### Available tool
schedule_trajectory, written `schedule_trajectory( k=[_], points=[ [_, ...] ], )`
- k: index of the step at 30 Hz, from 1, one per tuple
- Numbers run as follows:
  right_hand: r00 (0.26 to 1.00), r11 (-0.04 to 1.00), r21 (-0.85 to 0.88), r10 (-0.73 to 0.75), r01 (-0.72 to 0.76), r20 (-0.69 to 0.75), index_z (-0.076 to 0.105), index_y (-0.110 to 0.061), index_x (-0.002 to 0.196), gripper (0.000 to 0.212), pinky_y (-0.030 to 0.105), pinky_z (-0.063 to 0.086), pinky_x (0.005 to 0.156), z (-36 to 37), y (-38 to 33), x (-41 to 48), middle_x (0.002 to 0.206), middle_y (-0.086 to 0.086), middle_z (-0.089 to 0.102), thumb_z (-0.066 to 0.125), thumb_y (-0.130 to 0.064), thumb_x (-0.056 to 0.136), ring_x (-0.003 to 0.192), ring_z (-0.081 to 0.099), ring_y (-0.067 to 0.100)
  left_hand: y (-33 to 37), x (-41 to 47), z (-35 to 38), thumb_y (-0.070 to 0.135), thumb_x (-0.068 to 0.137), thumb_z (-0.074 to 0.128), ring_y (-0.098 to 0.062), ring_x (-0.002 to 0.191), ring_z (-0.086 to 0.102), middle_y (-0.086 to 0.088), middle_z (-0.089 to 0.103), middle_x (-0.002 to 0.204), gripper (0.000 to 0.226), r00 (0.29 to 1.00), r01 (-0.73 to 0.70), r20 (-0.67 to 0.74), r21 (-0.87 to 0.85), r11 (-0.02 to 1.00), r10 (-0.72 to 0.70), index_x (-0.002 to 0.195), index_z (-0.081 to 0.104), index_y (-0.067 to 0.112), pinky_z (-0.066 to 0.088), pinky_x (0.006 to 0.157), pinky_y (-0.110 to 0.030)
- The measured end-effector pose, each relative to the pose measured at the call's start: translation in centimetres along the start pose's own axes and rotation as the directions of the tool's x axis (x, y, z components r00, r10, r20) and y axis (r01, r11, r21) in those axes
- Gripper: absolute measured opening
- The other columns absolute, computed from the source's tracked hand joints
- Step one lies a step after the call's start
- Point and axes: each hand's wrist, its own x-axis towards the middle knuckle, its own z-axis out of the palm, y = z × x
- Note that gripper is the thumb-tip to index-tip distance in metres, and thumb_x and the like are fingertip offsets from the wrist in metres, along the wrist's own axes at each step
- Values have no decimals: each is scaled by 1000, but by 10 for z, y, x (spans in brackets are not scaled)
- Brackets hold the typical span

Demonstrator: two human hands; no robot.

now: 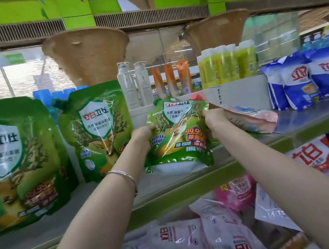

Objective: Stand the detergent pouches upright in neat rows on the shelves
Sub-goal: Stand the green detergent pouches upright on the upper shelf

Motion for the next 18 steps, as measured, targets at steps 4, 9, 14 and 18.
schedule_trajectory(
  k=[4,9,14,18],
  points=[
    [980,980,-14,-198,198,-18,60,-5,112,26,28,42,57,8,-25,-45,100,13,64,42,-16,97,63,49,16,10,-22,-25,17,89,59,-28,98,64,-12,66,106,27,994,-108,-7,-146,983,109,113,57,4,50,95,-46],
    [936,935,68,-344,349,-66,54,-1,125,33,25,42,68,25,-44,-96,106,9,60,41,-18,100,86,51,18,17,-51,-64,17,90,58,-27,103,59,-8,64,93,17,953,-303,-68,-201,931,295,73,56,19,43,101,-52],
    [890,883,117,-446,455,-97,64,-4,95,26,20,35,58,66,-42,-139,92,8,62,42,-16,99,69,44,15,25,-88,-113,17,90,57,-29,101,62,-9,66,99,15,876,-473,-184,-147,869,446,77,58,24,46,99,-51],
    [877,869,115,-474,481,-86,62,-8,94,24,8,33,46,100,-42,-169,76,2,56,40,-17,100,60,42,9,29,-106,-159,16,92,56,-21,92,56,0,61,89,13,856,-501,-213,-117,857,471,80,55,23,46,98,-46]
  ],
)
